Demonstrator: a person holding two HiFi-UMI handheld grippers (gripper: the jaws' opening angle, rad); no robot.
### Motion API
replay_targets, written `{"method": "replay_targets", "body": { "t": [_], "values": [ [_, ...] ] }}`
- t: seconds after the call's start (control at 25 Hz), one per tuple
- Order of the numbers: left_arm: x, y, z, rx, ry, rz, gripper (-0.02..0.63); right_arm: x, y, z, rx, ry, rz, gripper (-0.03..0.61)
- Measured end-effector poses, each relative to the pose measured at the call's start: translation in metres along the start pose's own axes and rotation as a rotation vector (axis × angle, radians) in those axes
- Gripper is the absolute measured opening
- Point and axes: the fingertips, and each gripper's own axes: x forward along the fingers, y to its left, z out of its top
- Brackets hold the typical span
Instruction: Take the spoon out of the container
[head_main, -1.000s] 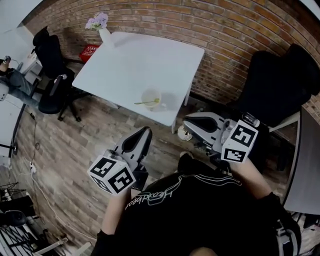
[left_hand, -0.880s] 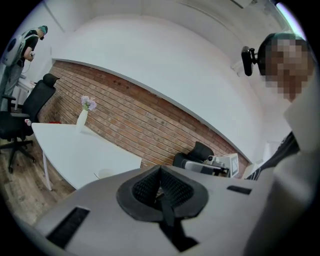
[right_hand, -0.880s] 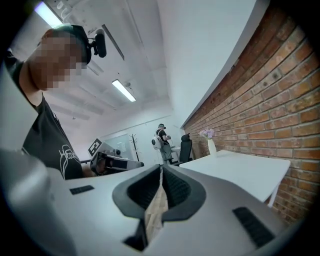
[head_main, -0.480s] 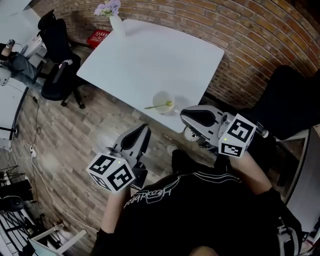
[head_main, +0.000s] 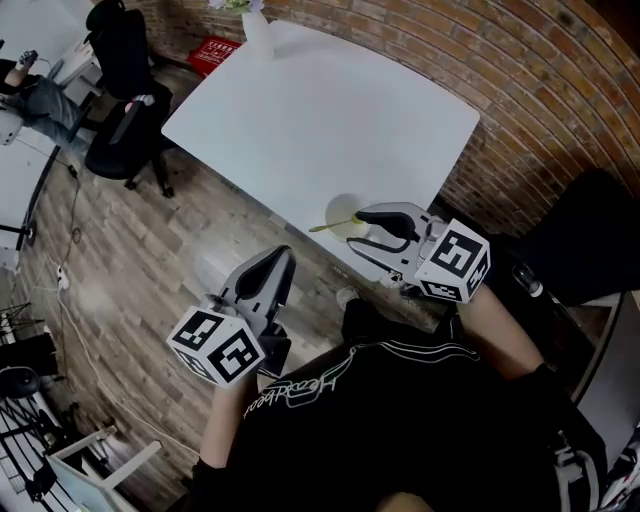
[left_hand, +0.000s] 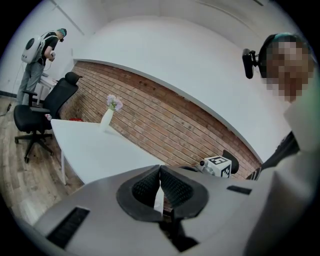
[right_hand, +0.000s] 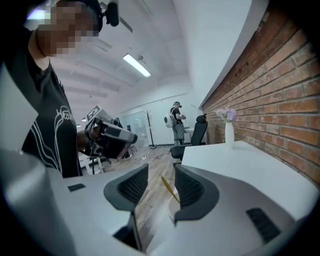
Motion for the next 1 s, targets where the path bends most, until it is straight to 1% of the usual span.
{"method": "replay_targets", "body": {
  "t": [0.12,0.28,0.32,0.56,0.68,0.76,0.84,0.92,1.0],
  "values": [
    [-0.008,0.018,0.004,-0.028,-0.021,0.030,0.005,0.025,0.000,-0.010,-0.077,0.068,0.019,0.165],
    [-0.022,0.036,0.006,-0.049,-0.040,0.061,0.005,0.054,0.003,-0.034,-0.216,0.204,0.024,0.175],
    [-0.025,0.039,0.006,-0.055,-0.043,0.065,0.005,0.059,0.004,-0.039,-0.238,0.226,0.030,0.176],
    [-0.039,0.061,0.010,-0.105,-0.081,0.107,0.005,0.086,0.000,-0.053,-0.275,0.278,0.054,0.175],
    [-0.044,0.067,0.007,-0.121,-0.083,0.122,0.005,0.095,-0.001,-0.062,-0.273,0.302,0.063,0.175],
    [-0.047,0.068,0.005,-0.126,-0.085,0.128,0.005,0.098,0.000,-0.067,-0.300,0.320,0.063,0.169],
    [-0.050,0.070,0.005,-0.131,-0.088,0.134,0.005,0.102,-0.001,-0.069,-0.318,0.334,0.055,0.148],
    [-0.051,0.072,0.005,-0.136,-0.085,0.136,0.005,0.104,-0.003,-0.071,-0.308,0.344,0.049,0.117],
    [-0.052,0.073,0.003,-0.144,-0.081,0.139,0.005,0.106,-0.004,-0.071,-0.298,0.345,0.045,0.102]
  ]
}}
